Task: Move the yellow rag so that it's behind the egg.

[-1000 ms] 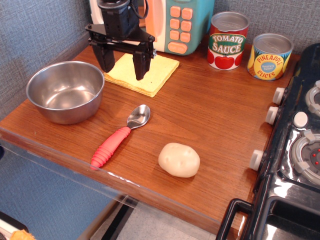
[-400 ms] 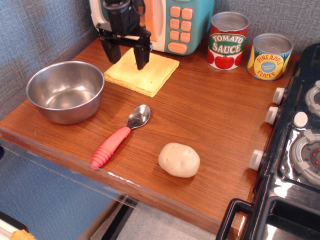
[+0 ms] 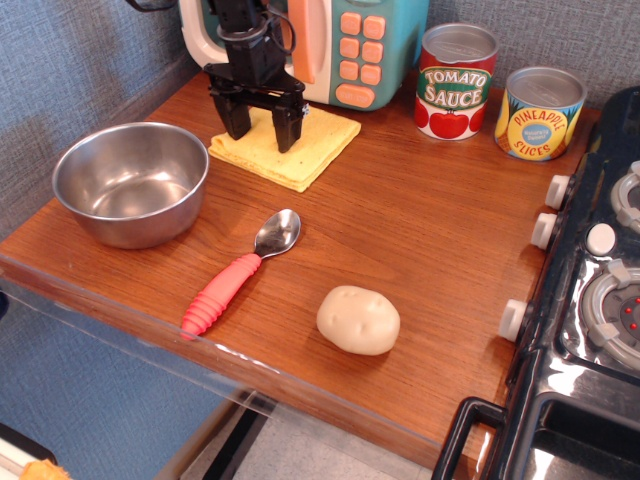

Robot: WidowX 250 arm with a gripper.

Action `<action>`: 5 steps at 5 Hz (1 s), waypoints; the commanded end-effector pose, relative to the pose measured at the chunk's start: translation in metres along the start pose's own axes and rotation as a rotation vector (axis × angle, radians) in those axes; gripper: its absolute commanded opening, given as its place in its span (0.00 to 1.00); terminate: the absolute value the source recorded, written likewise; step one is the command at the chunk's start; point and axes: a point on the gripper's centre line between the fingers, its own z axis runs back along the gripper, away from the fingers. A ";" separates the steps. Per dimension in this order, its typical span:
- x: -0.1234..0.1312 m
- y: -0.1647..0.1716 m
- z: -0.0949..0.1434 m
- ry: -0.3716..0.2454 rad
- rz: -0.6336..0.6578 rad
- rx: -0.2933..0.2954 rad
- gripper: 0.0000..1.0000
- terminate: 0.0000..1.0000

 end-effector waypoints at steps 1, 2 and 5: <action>0.011 -0.016 -0.001 -0.016 -0.060 0.009 1.00 0.00; -0.004 -0.024 -0.009 0.032 -0.053 -0.007 1.00 0.00; -0.031 -0.118 -0.019 0.101 -0.107 -0.082 1.00 0.00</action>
